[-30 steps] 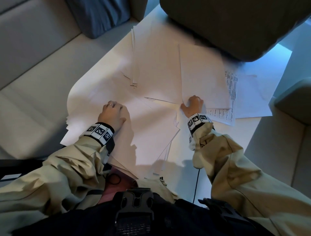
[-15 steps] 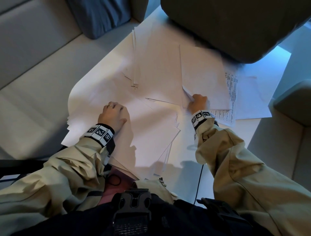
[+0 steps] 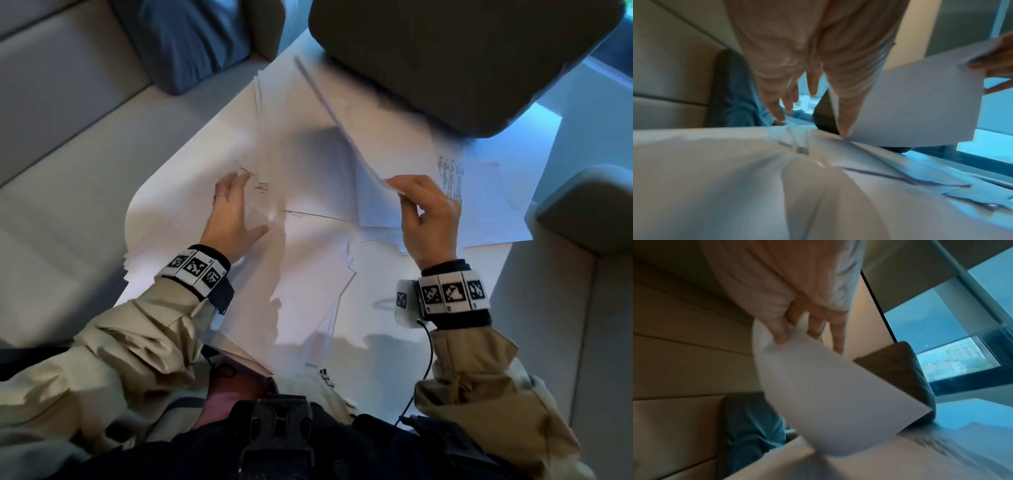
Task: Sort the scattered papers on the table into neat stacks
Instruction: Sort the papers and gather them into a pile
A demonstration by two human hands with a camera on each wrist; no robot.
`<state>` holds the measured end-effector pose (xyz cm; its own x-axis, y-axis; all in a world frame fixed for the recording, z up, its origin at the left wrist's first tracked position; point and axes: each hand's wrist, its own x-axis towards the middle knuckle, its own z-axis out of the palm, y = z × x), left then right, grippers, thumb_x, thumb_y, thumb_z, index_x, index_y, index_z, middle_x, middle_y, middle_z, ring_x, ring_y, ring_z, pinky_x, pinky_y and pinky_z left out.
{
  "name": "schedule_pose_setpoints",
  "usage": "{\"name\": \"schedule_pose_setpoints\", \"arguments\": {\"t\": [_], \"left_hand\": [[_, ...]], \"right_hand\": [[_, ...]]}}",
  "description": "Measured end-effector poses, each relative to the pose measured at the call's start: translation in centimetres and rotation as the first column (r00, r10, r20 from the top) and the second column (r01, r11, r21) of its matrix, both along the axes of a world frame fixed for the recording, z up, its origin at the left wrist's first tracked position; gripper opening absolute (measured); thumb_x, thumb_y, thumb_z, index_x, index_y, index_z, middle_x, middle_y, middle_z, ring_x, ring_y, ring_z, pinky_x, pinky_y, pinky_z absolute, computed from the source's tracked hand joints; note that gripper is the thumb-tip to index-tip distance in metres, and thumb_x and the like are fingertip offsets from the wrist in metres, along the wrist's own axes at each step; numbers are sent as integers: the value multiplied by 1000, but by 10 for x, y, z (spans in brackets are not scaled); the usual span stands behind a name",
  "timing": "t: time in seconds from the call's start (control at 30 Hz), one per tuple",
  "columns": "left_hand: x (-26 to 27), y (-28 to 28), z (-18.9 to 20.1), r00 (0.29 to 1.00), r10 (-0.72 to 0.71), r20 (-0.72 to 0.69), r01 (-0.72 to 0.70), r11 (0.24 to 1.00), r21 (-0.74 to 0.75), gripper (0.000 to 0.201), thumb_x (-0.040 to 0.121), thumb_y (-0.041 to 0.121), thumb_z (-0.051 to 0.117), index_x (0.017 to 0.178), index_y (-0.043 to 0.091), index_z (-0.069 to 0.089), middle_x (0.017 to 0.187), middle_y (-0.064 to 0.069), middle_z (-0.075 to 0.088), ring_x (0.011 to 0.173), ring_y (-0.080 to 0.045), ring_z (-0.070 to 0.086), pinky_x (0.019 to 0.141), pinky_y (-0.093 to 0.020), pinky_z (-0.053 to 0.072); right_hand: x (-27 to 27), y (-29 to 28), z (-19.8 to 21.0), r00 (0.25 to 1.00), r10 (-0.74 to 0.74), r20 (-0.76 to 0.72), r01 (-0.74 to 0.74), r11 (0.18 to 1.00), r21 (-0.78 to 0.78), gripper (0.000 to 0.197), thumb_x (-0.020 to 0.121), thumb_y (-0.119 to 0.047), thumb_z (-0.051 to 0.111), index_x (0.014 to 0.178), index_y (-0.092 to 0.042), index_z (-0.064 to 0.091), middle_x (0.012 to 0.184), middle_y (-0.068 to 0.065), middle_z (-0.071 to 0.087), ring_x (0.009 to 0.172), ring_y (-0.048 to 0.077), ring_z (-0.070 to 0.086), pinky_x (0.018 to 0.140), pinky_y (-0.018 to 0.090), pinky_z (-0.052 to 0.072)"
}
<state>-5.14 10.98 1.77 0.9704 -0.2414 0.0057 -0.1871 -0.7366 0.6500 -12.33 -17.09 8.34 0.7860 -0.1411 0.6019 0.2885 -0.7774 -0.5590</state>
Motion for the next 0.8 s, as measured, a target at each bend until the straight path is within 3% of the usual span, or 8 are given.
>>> {"name": "schedule_pose_setpoints", "arguments": {"t": [0.07,0.17,0.27,0.33,0.43,0.6,0.7,0.8], "left_hand": [[0,-14,22,970,-42,240,49,999,-24,106,62,32,85,145,8,26,152,-16,15,141,-28,19,111,-38,29],[-1,-34,51,846,-168,506,176,984,32,98,65,54,76,142,9,36,151,-11,28,141,-26,24,112,-46,26],[3,-48,58,788,-331,520,319,941,116,52,72,43,74,118,21,61,120,3,64,117,-17,56,112,-48,21],[5,-49,56,794,-348,498,364,929,68,21,80,34,63,95,22,72,93,6,73,84,-16,68,100,-45,41],[8,-40,57,844,-232,483,256,967,18,20,83,24,57,92,22,74,91,4,74,76,-19,70,63,-32,56],[26,-5,57,824,64,563,1,993,-114,15,89,18,61,100,13,72,93,-8,72,79,-27,63,67,-30,47],[32,16,60,789,233,568,-92,960,-266,20,92,15,58,93,-2,68,82,-20,66,73,-29,56,66,-33,42],[34,28,69,742,311,594,-156,942,-298,20,91,9,59,83,-8,64,71,-25,61,66,-23,47,61,-26,33]], "right_hand": [[-12,7,10,994,109,-20,-109,993,-39,31,84,14,52,98,-4,73,95,7,70,87,19,65,77,23,50],[-23,18,16,973,223,-62,-225,973,-45,29,85,13,54,98,-4,73,95,7,70,88,22,66,76,27,52],[-27,29,16,958,275,-79,-272,961,42,26,84,14,57,96,-2,73,95,7,71,90,20,67,79,25,52],[-24,33,16,969,244,-48,-237,964,118,15,87,5,61,94,-2,73,93,6,71,89,15,67,80,22,50],[-13,25,15,995,103,3,-102,980,169,10,89,-8,65,93,-3,73,90,4,72,85,10,67,80,20,50],[12,-7,-15,976,-91,-200,131,971,200,19,91,-16,59,107,-14,67,96,-6,72,87,-5,63,80,21,51],[25,-21,-43,903,-135,-407,207,969,138,26,90,-14,59,115,-12,63,99,-2,72,93,8,65,89,35,52],[39,-27,-69,751,-167,-639,238,971,26,39,91,-17,58,128,-8,54,117,9,66,109,24,61,98,32,45]]}}
